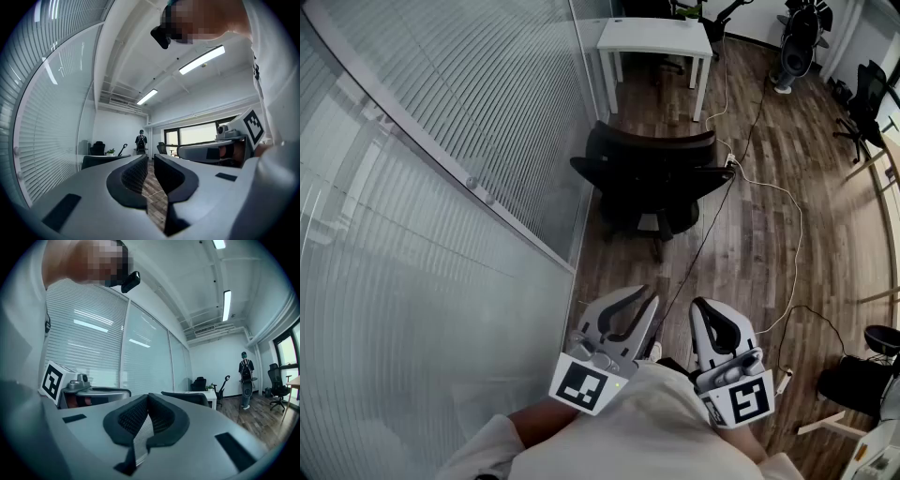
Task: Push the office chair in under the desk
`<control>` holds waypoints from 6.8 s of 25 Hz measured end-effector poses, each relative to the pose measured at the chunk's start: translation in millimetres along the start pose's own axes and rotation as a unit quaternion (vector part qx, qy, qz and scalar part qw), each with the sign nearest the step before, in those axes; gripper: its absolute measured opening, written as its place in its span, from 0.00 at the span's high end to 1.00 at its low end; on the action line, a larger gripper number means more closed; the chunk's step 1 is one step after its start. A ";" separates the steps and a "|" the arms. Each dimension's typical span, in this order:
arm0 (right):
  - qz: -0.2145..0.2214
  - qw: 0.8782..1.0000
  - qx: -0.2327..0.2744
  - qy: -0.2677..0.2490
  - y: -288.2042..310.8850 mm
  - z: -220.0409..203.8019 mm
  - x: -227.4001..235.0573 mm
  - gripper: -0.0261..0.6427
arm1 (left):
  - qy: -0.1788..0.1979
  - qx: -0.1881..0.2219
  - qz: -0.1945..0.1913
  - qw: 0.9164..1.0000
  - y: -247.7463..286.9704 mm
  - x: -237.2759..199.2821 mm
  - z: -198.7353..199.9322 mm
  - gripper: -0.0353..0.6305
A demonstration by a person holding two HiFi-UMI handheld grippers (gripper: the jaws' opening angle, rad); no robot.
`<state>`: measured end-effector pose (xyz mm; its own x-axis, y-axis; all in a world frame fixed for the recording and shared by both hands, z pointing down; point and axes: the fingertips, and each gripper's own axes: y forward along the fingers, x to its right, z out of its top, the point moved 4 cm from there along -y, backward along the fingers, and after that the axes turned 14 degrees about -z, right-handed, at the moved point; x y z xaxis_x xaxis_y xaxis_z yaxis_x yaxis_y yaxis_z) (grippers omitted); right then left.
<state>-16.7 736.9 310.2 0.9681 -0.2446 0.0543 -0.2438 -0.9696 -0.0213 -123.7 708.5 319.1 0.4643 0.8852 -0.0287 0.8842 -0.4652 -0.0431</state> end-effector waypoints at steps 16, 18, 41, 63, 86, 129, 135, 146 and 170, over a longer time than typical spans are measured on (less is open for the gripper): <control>0.028 0.999 0.013 -0.008 -2.0 -3.1 21.2 0.91 | 0.004 -0.012 0.005 1.000 20.6 6.0 -7.9 0.85; 0.033 0.999 0.010 -0.005 -5.2 -4.1 27.3 0.91 | 0.004 -0.014 0.009 1.000 25.1 9.9 -8.9 0.85; 0.041 0.999 -0.003 -0.004 29.9 -18.4 58.1 0.91 | 0.016 -0.024 0.020 0.999 59.2 -12.4 -22.0 0.85; 0.025 1.000 -0.008 -0.013 191.2 -3.9 59.3 0.91 | 0.051 -0.077 -0.031 0.995 104.1 -163.7 -21.8 0.85; 0.043 0.988 -0.058 -0.134 251.9 -24.1 86.9 0.91 | 0.139 -0.187 -0.028 0.972 140.4 -238.7 -58.2 0.85; 0.081 0.806 -0.340 -0.478 339.0 -242.7 252.0 0.63 | 0.289 -0.580 -0.080 0.758 121.8 -421.1 -241.5 0.64; 0.077 0.802 -0.347 -0.480 351.8 -242.9 250.3 0.63 | 0.291 -0.576 -0.092 0.758 125.0 -435.5 -241.2 0.65; 0.065 0.794 -0.366 -0.481 402.4 -252.2 276.1 0.63 | 0.300 -0.576 -0.090 0.755 164.1 -482.7 -255.1 0.65; 0.051 0.790 -0.367 -0.489 517.8 -248.8 355.8 0.63 | 0.305 -0.586 -0.076 0.747 270.2 -575.6 -250.7 0.65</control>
<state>187.0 146.0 566.9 0.4359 -0.5473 -0.7144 0.0559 -0.7758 0.6284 -139.2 74.7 574.4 -0.0244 0.9311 0.3640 0.2016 -0.3521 0.9140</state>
